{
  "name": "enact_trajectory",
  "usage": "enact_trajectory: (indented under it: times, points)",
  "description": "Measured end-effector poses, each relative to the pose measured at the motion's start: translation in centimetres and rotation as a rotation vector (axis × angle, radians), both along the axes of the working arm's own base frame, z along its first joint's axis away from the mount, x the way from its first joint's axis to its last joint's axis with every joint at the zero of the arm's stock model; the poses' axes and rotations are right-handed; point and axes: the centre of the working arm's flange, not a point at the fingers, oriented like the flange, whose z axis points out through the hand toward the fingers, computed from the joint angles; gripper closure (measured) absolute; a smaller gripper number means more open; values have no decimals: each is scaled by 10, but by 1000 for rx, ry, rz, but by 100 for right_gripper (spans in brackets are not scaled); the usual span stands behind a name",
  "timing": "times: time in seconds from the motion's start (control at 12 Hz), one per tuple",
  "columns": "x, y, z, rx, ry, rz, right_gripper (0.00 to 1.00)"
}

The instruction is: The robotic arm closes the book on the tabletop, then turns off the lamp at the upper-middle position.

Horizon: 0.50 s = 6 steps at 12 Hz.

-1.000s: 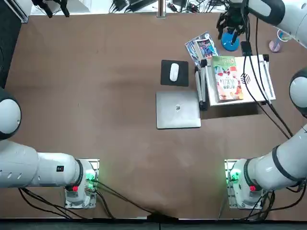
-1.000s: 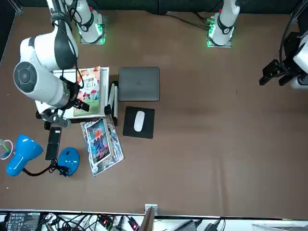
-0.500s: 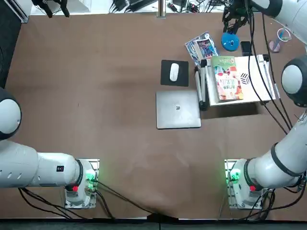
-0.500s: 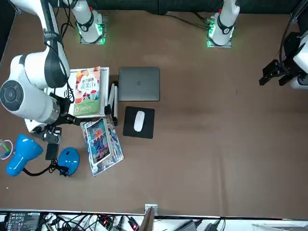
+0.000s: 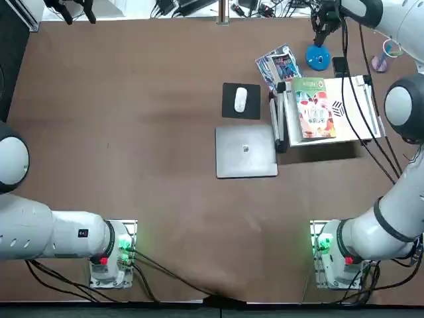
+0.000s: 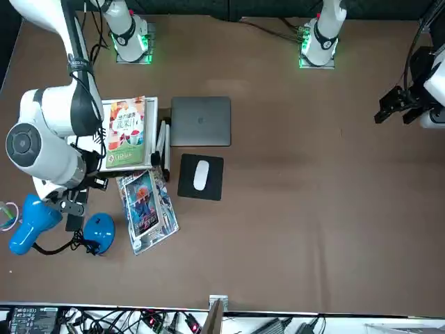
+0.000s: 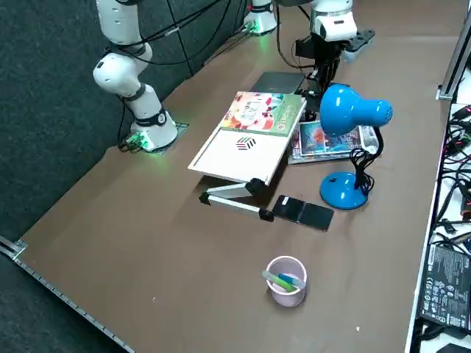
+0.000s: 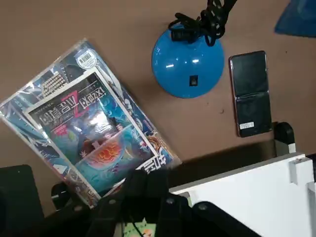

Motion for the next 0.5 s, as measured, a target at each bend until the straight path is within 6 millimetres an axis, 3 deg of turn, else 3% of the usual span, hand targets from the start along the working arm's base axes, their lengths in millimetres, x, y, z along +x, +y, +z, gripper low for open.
enact_trajectory:
  times: [0.5]
  points:
    - [0,1,-23,-44,-18,-56,99]
